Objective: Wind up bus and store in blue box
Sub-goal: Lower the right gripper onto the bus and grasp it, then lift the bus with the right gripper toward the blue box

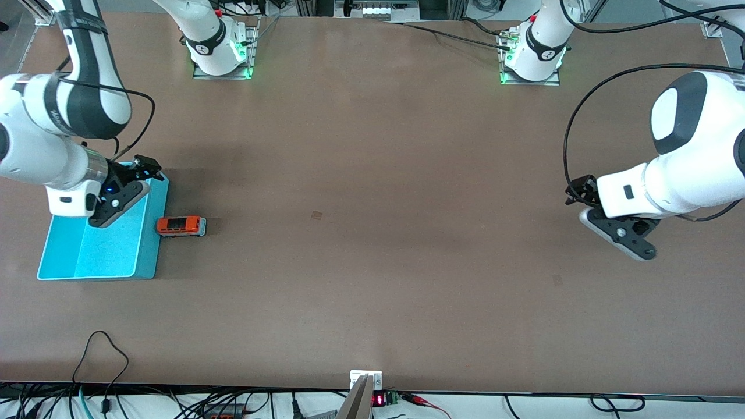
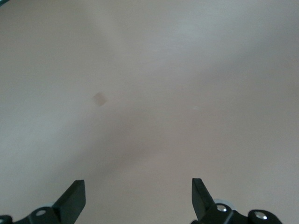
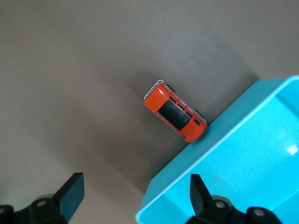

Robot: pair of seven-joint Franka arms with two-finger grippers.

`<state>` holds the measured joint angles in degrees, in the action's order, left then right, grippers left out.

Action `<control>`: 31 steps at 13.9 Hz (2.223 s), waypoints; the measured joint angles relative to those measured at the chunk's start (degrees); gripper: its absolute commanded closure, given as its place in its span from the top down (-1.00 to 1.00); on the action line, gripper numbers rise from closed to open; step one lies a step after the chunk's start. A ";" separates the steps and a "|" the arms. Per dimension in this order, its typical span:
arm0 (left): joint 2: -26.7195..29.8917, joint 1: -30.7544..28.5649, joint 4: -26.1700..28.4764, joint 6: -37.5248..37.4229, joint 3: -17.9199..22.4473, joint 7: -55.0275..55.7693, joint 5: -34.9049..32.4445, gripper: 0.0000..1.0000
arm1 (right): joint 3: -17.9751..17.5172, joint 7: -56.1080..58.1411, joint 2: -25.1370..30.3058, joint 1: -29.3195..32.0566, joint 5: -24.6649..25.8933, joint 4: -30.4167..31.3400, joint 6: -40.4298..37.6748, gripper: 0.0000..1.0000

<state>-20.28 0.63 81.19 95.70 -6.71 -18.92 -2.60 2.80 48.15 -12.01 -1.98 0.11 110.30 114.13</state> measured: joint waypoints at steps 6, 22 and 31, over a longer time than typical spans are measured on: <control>3.52 0.85 -0.87 -5.73 -1.54 22.26 -5.06 1.00 | -0.98 18.93 -0.75 0.04 3.39 10.25 16.46 1.00; 6.61 -5.76 -3.92 -5.38 -0.40 23.38 2.83 1.00 | -1.27 36.69 -9.86 1.16 3.55 14.12 35.60 1.00; 13.00 -1.55 6.25 1.31 7.87 20.97 2.85 1.00 | -1.60 36.53 -11.46 1.02 3.55 13.37 37.86 -1.00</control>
<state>-7.28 -0.92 87.44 97.01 1.15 2.06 0.25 1.19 84.68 -23.46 -0.96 3.66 123.67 152.00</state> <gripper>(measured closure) 0.000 0.515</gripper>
